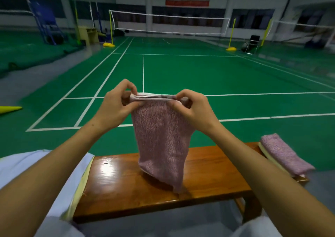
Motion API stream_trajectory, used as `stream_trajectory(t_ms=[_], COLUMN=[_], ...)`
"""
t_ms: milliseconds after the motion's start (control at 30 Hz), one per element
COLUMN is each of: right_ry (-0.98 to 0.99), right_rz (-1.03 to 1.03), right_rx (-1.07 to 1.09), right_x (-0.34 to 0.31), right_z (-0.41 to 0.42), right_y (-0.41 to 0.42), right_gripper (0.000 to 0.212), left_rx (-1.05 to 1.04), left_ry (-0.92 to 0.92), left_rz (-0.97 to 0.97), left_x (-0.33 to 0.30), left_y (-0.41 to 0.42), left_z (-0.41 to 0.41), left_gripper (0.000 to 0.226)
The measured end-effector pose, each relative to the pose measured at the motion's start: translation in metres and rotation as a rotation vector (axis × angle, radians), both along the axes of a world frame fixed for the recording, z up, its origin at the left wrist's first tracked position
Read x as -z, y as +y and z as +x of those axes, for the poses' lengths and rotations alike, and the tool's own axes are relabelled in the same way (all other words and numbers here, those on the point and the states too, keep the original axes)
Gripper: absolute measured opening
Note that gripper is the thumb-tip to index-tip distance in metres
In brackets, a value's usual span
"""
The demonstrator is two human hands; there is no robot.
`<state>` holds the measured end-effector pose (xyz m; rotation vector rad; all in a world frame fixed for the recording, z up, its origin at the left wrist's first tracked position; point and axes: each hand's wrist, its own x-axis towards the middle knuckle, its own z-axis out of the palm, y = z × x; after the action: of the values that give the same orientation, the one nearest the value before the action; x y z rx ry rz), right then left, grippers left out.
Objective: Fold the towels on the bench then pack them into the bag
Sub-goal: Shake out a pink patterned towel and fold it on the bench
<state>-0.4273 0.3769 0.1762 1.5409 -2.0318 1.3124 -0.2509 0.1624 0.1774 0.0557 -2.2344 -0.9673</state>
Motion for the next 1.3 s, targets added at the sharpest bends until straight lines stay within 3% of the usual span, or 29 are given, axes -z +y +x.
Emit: stream_trajectory(t_ms=[100,300,600,867,1067,1200,1300], right_ry=[0.010,-0.040,-0.211,-0.406,-0.447,-0.299,-0.332], right_rz=[-0.007,-0.025,-0.064,0.304,0.482,0.572,0.565], right_rx=[0.026,-0.033,-0.090,0.006,0.133,0.183,0.168], right_x=[0.000,0.002,0.010,0.127,0.216,0.236,0.232], right_z=[0.008,0.023,0.019,-0.047,-0.081,-0.079,-0.062], right_y=[0.008,0.033,0.027,-0.068,-0.138,-0.131,-0.095], right_gripper=[0.016,0.015,0.033,0.032,0.022,0.029,0.027], left_rx=[0.032,0.049,0.016,-0.246,-0.453,-0.413,-0.342], left_ry=[-0.032,-0.033,0.007,-0.292,-0.526,-0.601,-0.634], left_rz=[0.026,0.067,0.147,0.252,0.253,0.096,0.055], left_x=[-0.006,-0.007,0.005,0.129,0.222,0.238,0.240], left_y=[0.017,0.030,0.033,-0.036,-0.072,-0.072,-0.067], left_z=[0.009,0.036,0.035,-0.034,-0.074,-0.061,-0.040], left_gripper=[0.036,0.016,0.026,0.013,0.038,0.036,0.023])
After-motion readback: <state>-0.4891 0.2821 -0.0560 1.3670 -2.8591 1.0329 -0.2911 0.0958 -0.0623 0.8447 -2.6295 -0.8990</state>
